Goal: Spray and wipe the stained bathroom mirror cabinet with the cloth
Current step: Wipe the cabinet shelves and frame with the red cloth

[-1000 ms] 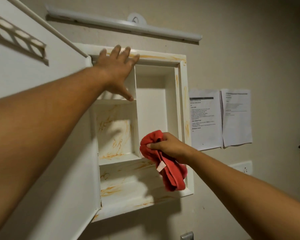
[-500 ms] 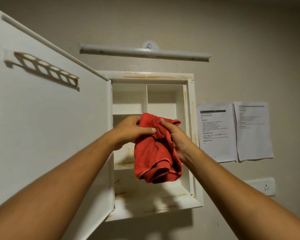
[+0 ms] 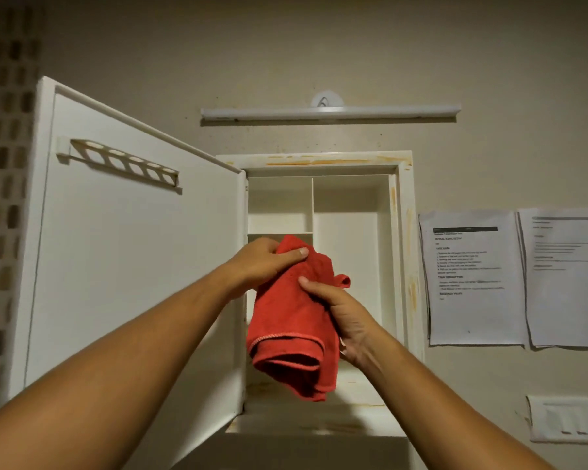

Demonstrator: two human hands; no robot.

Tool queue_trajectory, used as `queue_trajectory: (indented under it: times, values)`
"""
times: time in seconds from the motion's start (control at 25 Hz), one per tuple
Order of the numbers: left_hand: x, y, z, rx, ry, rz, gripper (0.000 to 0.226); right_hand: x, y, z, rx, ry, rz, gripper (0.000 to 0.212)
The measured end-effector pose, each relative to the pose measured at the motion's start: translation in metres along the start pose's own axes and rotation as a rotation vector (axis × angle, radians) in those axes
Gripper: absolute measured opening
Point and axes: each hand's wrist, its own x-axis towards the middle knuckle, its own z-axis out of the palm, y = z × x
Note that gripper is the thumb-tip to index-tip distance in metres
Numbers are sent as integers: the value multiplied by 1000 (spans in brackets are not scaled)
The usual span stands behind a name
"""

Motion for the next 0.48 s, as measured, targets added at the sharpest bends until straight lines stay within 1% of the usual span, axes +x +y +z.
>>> queue_trajectory:
  times: [0.04,0.08,0.12,0.16,0.2,0.28,0.32,0.36,0.4,0.44,0.48]
  values:
    - [2,3,-3,226,74,45,44,4,5,0,-16,116,-96,40]
    - [5,9,-9,461,150,90,45,9,8,0,-44,288,-237,38]
    - [7,17,-18,655,223,137,45,14,11,2,-110,474,-386,38]
    - [10,27,-30,787,281,187,43,17,13,5,-210,613,-526,40]
    - [14,37,-44,893,320,229,42,18,15,11,-328,677,-669,43]
    - [21,51,-70,1098,322,265,45,25,24,23,-656,718,-889,47]
    - [23,54,-80,1200,302,264,48,35,31,26,-855,739,-938,47]
    - [25,54,-87,1300,286,251,53,45,39,28,-1045,752,-940,45]
    - [27,54,-92,1389,281,237,57,57,46,30,-1170,774,-894,42]
    - [29,52,-97,1462,281,232,62,69,50,30,-1205,805,-823,37]
    - [30,51,-98,1513,283,237,68,79,53,29,-1172,834,-761,35]
